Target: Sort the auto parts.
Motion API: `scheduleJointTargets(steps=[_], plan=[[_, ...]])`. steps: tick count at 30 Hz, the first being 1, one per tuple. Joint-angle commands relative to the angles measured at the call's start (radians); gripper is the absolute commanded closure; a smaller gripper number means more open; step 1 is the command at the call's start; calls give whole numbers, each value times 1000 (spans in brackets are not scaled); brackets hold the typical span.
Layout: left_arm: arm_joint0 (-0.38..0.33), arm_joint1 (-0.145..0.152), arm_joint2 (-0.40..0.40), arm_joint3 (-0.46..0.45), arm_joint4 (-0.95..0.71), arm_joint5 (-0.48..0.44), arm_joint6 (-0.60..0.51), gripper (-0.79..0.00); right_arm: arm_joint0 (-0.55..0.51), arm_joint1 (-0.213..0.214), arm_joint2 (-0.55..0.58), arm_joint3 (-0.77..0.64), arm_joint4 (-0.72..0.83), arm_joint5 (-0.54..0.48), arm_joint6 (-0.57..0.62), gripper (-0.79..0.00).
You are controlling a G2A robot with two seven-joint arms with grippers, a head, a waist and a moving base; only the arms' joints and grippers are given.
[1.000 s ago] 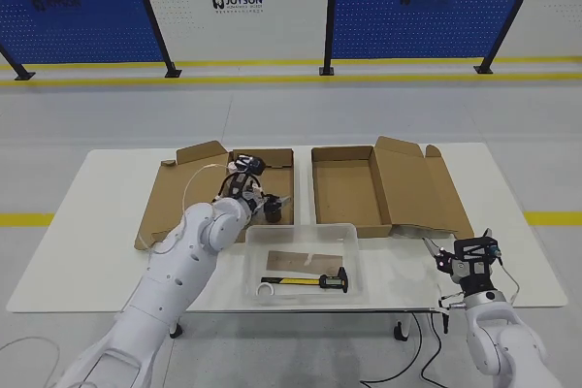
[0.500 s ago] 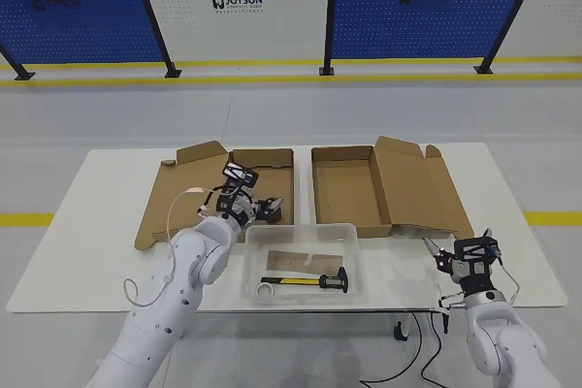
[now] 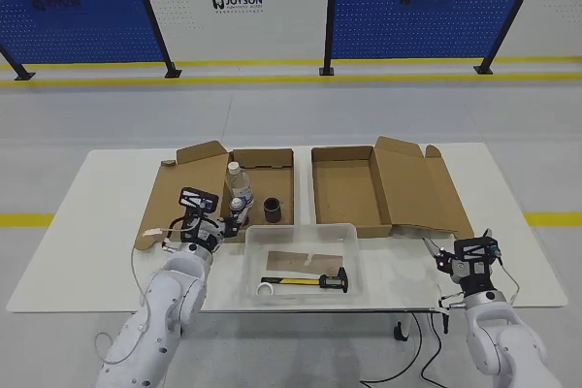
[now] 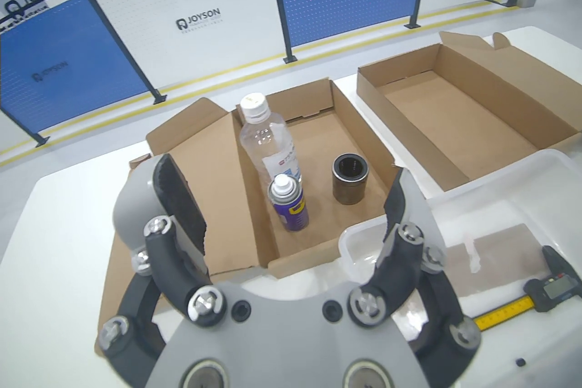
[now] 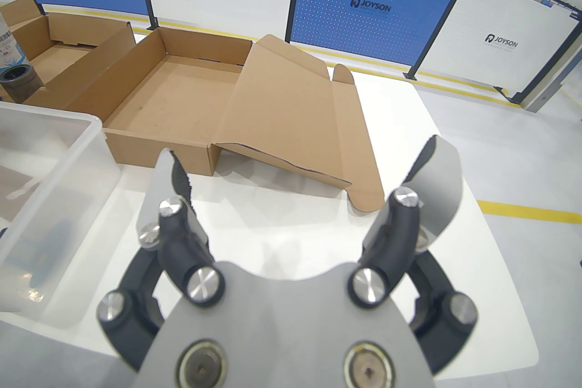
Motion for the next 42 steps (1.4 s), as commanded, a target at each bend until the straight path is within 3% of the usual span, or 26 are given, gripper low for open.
scheduleJointTargets(steps=[1,9,18,33,42], plan=[[44,1,-17,-25,11,39,7,-785,0,0,0,0,0,0,0,-785],[202,-3,-62,-116,32,176,61,-785,0,0,0,0,0,0,0,-785],[303,-13,-96,-169,17,295,110,-785,0,0,0,0,0,0,0,-785],[308,-14,-97,-171,15,300,112,-785,0,0,0,0,0,0,0,-785],[308,-14,-97,-171,15,300,112,-785,67,3,-22,-69,3,-144,83,-785]])
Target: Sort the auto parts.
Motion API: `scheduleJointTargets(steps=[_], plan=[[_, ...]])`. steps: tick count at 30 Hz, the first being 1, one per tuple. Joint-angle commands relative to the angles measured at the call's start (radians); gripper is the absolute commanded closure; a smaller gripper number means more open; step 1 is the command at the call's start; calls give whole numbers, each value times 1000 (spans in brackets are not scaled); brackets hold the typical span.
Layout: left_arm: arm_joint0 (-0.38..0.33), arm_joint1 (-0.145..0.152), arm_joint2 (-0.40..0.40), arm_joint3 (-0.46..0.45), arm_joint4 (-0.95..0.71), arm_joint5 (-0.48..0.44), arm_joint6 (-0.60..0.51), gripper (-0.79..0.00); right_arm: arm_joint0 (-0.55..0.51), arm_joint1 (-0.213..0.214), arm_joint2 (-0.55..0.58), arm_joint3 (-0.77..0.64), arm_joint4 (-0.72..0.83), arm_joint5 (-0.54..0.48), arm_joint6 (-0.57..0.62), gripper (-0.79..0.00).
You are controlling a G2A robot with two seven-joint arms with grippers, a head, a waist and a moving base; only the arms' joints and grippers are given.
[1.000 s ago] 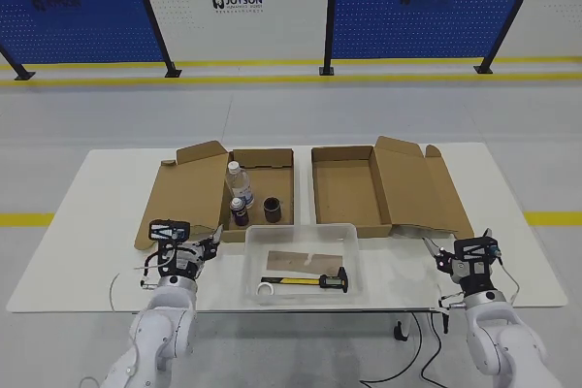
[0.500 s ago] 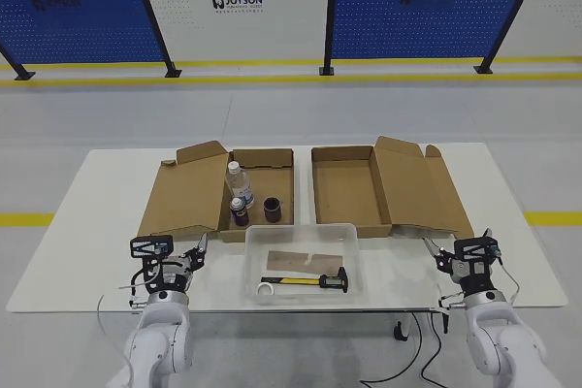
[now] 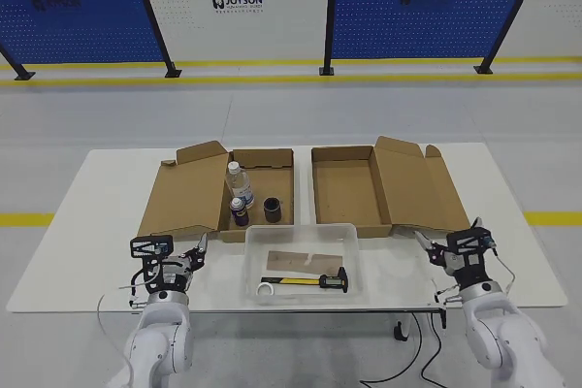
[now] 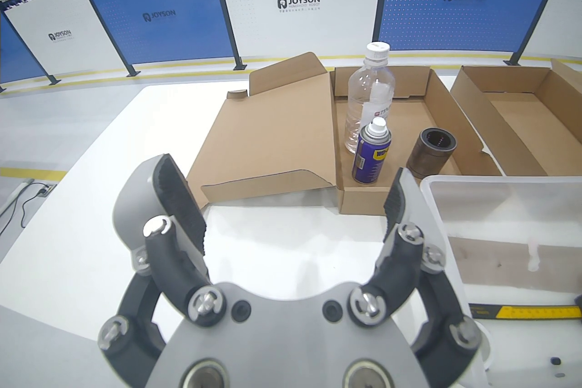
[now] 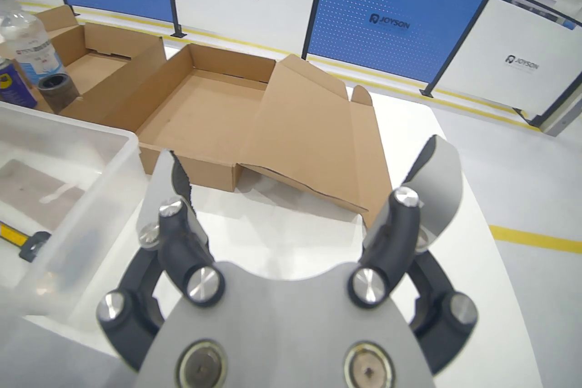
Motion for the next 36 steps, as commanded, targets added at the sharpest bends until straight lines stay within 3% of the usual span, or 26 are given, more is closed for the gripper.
scheduleJointTargets(steps=[1,17,25,36], plan=[[0,0,0,0,0,0,0,-785,28,2,-9,-22,-9,-51,48,-785],[0,0,0,0,0,0,0,-785,258,8,-138,-112,224,-320,550,-785],[0,0,0,0,0,0,0,-785,369,7,-193,-53,362,-310,750,-785],[0,0,0,0,0,0,0,-785,607,12,-227,98,411,-322,940,-785]])
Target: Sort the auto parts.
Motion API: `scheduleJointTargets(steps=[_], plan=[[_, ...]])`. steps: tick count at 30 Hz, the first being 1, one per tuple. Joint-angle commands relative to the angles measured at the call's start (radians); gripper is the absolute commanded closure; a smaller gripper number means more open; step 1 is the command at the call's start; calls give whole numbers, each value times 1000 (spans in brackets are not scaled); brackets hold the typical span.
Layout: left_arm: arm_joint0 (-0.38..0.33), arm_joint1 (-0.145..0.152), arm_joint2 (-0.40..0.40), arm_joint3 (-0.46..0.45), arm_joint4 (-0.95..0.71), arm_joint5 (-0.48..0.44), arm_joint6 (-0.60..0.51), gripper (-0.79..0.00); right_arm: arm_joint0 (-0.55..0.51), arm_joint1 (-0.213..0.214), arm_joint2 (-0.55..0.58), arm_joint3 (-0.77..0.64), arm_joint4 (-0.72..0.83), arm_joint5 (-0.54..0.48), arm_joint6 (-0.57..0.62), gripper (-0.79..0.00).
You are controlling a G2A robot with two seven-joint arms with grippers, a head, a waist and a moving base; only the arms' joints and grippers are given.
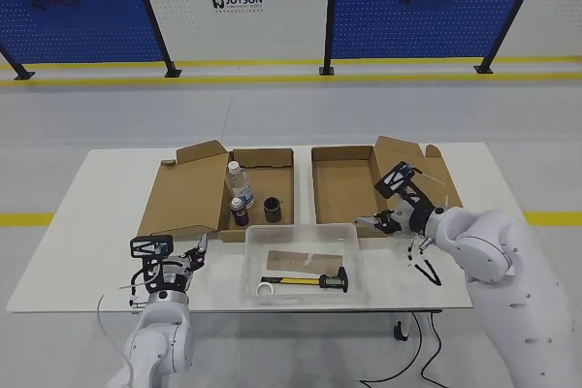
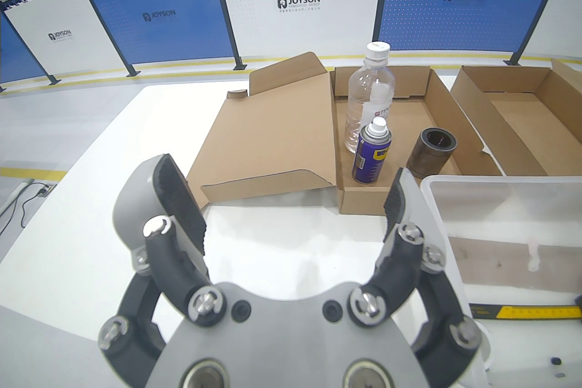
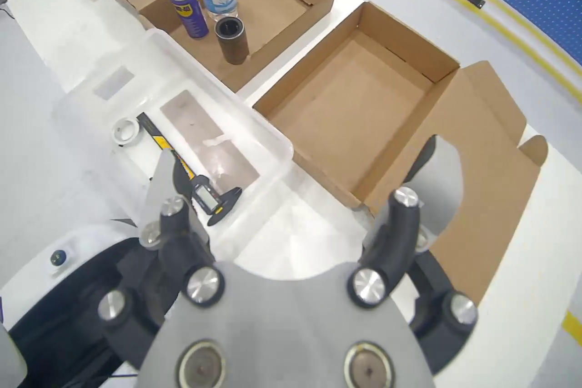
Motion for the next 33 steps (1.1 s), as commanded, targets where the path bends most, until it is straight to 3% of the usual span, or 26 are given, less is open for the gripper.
scheduleJointTargets(steps=[1,8,24,27,31,33], plan=[[0,0,0,0,0,0,0,-785,41,0,-10,29,6,1,15,-785],[0,0,0,0,0,0,0,-785,137,1,-68,106,6,-81,52,-785],[0,0,0,0,0,0,0,-785,137,1,-68,106,6,-81,52,-785],[0,0,0,0,0,0,0,-785,138,2,-78,89,1,-127,0,-785],[0,0,0,0,0,0,0,-785,154,0,-133,82,-25,-170,-14,-785],[0,0,0,0,0,0,0,-785,168,0,-173,52,-56,-175,35,-785]])
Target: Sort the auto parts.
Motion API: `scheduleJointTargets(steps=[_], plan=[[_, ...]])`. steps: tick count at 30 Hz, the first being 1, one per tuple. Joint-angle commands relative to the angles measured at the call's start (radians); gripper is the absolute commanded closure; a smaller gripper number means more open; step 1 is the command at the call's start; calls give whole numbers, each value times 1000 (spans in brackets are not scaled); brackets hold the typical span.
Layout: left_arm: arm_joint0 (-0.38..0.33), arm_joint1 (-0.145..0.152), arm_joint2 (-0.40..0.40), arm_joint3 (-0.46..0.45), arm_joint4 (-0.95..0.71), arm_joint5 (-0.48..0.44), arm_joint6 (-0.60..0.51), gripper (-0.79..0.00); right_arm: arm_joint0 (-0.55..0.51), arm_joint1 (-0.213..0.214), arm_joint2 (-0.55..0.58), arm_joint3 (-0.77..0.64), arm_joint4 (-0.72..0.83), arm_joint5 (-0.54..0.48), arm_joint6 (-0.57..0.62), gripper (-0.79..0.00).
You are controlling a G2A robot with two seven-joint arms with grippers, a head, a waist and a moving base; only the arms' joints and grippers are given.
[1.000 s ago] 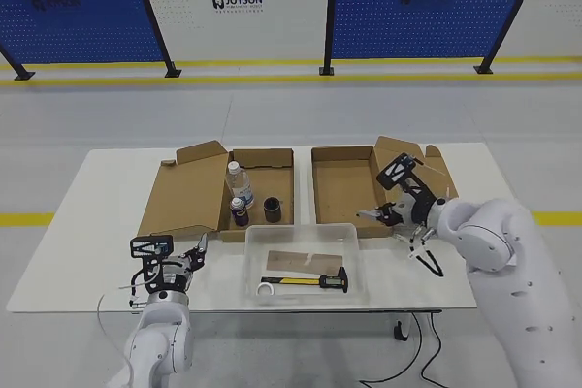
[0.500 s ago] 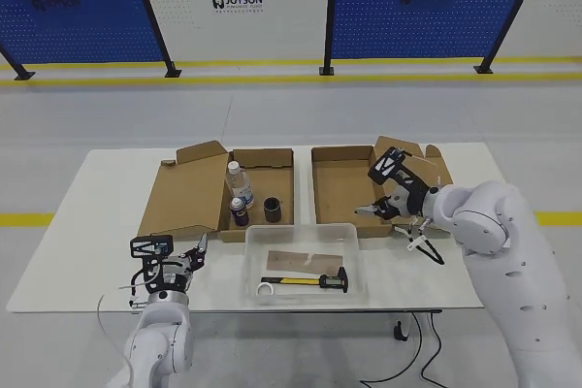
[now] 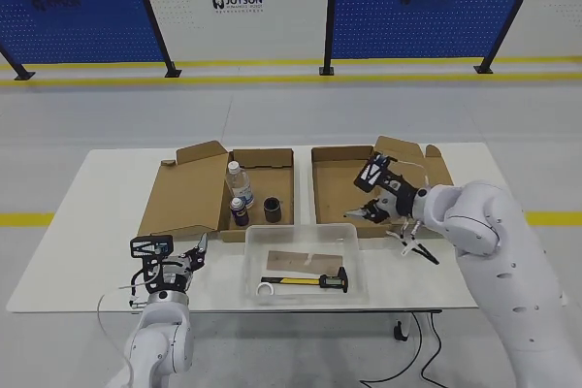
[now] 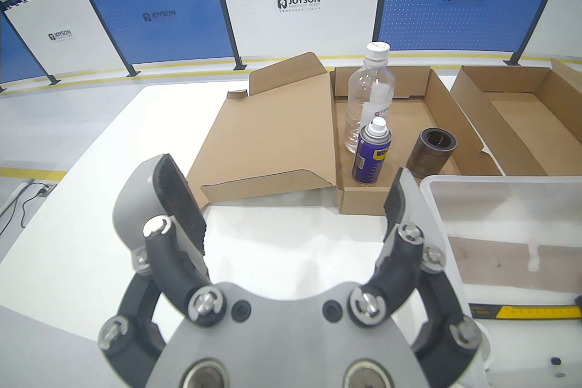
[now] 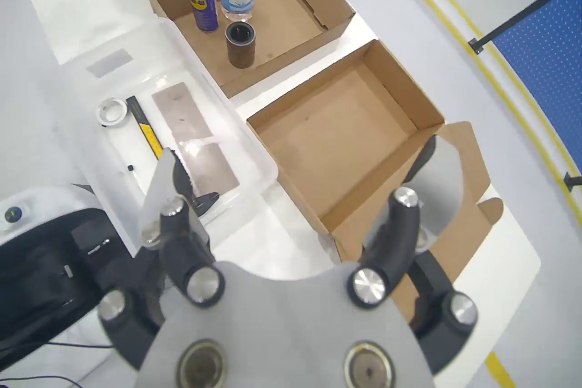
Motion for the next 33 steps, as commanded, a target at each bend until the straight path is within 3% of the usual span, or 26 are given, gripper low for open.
scheduleJointTargets(steps=[1,7,13,14,18,20,22,24,26,33], plan=[[0,0,0,0,0,0,0,-785,9,-2,-35,-36,-15,15,48,-785],[0,0,0,0,0,0,0,-785,21,-3,-117,-100,9,46,214,-785],[0,0,0,0,0,0,0,-785,44,0,-204,-81,28,48,259,-785],[0,0,0,0,0,0,0,-785,48,1,-222,-71,28,46,257,-711],[0,0,0,0,0,0,0,-785,75,7,-281,-29,24,35,246,-573],[0,0,0,0,0,0,0,-785,87,10,-311,-10,37,21,232,-582],[0,0,0,0,0,0,0,-785,101,14,-341,20,44,9,220,-680],[0,0,0,0,0,0,0,-785,111,19,-358,40,54,7,218,-637],[0,0,0,0,0,0,0,-785,119,24,-386,53,49,5,217,-520],[0,0,0,0,0,0,0,-785,139,33,-457,91,44,-1,210,-440]])
